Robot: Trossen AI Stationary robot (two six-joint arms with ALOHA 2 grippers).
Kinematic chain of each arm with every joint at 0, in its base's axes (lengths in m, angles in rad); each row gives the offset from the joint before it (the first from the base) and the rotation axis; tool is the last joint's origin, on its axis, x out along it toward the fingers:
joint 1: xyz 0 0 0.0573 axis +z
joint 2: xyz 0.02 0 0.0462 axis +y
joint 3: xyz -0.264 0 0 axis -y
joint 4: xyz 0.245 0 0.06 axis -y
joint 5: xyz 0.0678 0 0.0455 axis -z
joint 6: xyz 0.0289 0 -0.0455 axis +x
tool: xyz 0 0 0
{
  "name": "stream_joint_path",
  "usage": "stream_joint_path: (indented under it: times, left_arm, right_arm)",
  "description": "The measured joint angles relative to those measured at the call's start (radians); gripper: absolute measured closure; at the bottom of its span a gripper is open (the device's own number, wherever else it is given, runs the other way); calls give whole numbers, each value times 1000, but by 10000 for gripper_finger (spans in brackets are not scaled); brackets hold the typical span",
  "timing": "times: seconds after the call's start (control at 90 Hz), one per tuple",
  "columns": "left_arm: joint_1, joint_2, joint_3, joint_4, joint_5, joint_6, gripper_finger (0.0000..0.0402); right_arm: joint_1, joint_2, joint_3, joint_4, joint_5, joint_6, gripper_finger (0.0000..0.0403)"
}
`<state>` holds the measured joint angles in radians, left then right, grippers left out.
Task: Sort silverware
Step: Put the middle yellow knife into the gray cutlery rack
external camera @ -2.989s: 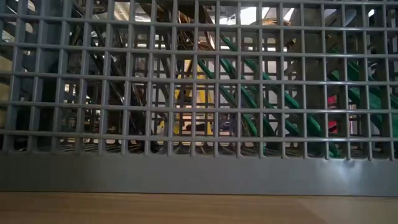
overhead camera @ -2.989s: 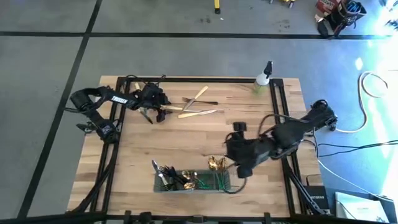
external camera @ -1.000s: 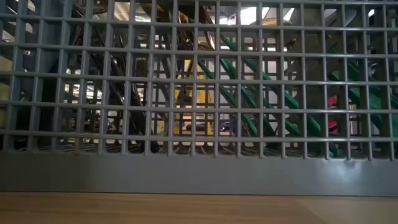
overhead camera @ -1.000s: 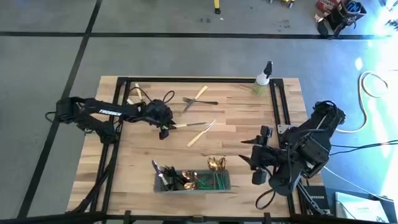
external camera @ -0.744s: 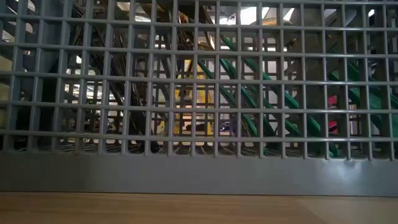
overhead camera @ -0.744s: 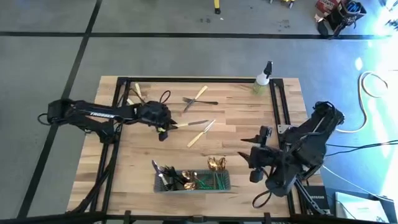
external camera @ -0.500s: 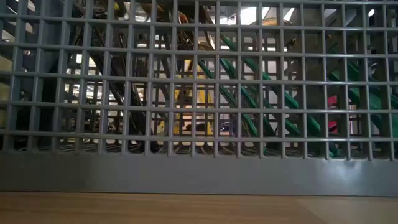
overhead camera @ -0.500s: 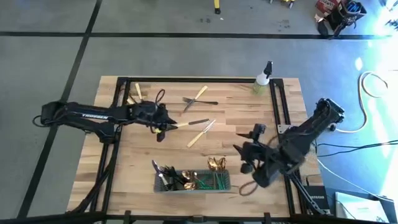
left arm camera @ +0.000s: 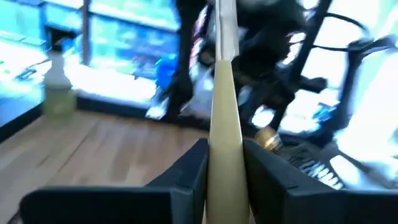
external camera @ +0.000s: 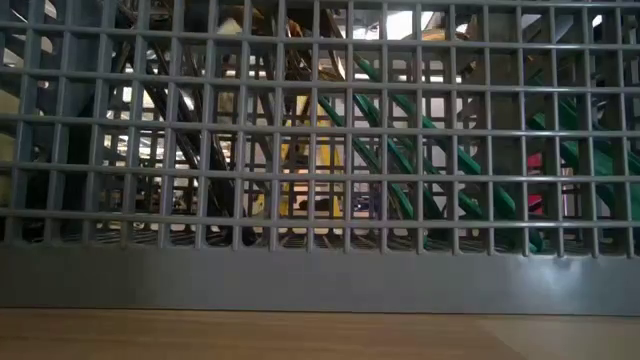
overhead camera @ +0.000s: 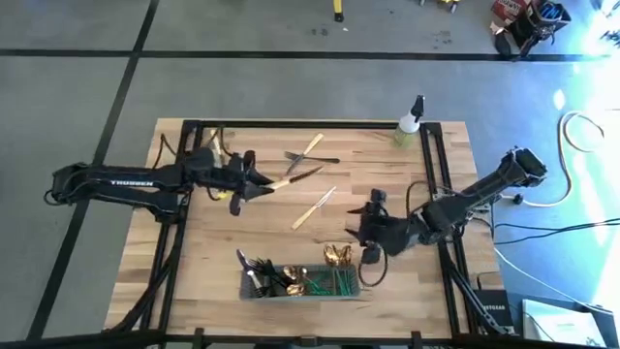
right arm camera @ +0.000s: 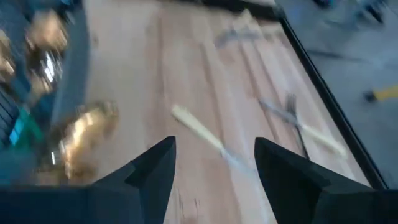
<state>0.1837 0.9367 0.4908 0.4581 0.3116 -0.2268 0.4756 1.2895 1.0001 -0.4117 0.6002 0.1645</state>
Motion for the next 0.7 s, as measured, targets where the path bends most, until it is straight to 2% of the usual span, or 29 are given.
stream_joint_path:
  times: [0.144, 0.267, 0.422, 0.567, 0.7]
  left_arm:
    - [0, 0, 0, 107, 66, -24, 329]
    - [-1, 0, 0, 194, 97, -28, 329]
    - [-1, 0, 0, 308, 157, -36, 329]
    - [-2, 4, 0, 370, 169, -46, 329]
    - [-2, 27, 0, 372, 184, -39, 329]
  right_arm:
    - [-117, -9, -2, 277, -241, -250, 201]
    - [-228, -1, -2, 434, -441, -355, 201]
    - [-366, 19, -2, 574, -660, -412, 201]
    - [-466, 76, -1, 803, -859, -408, 201]
    - [-518, 151, 7, 939, -923, -412, 201]
